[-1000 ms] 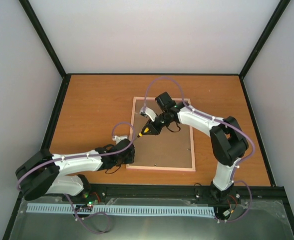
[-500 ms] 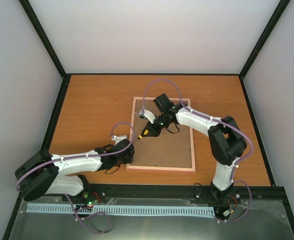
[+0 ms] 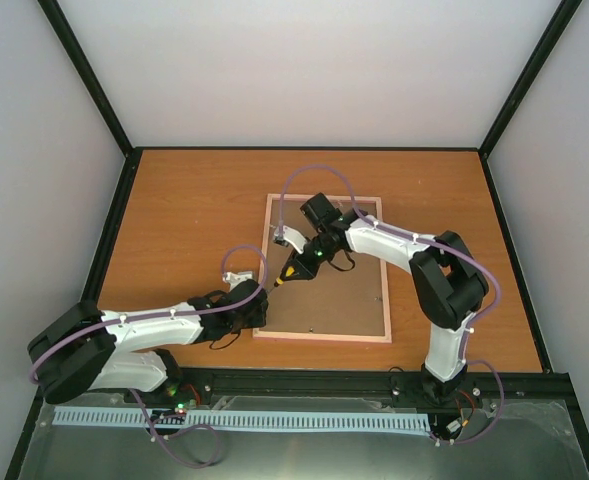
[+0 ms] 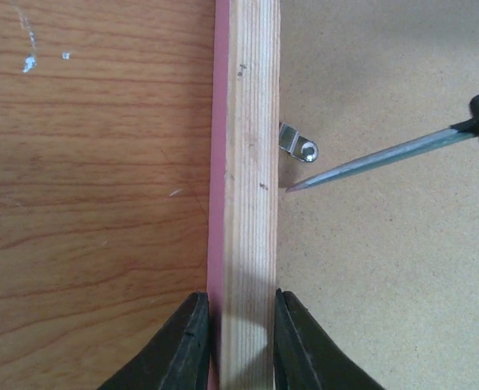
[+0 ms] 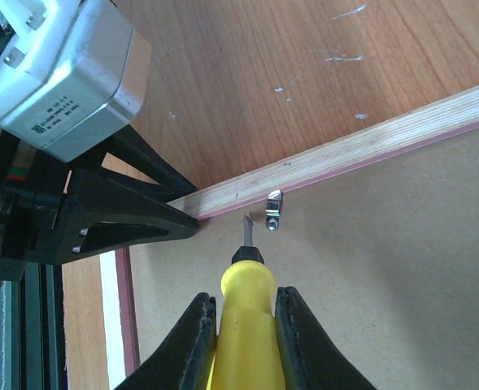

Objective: Take the photo out of the frame

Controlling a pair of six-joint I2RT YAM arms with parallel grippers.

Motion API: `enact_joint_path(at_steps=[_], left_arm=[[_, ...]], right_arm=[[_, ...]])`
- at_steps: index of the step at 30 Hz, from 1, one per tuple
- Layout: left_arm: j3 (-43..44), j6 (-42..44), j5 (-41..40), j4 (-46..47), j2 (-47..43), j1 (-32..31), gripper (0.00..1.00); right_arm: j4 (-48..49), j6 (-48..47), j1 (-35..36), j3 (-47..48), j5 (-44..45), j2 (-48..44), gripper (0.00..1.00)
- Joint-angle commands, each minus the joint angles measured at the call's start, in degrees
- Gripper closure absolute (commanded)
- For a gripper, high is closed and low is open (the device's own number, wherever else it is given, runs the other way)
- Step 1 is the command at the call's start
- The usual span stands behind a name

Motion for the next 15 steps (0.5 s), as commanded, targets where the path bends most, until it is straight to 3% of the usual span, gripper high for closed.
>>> enact_joint_path(at_steps=[1, 15], left_arm=[[-0.94, -0.76, -0.23, -0.73, -0.21, 0.41, 0.78], [-1.62, -1.46, 0.23, -0.42, -0.99, 0.42, 0.99]], right_arm=[[0.28, -0.12, 1.01, 0.65, 2.25, 0.44, 0.97], [0.38, 0.93, 2.08, 1.13, 3.05, 0.54, 0.97]])
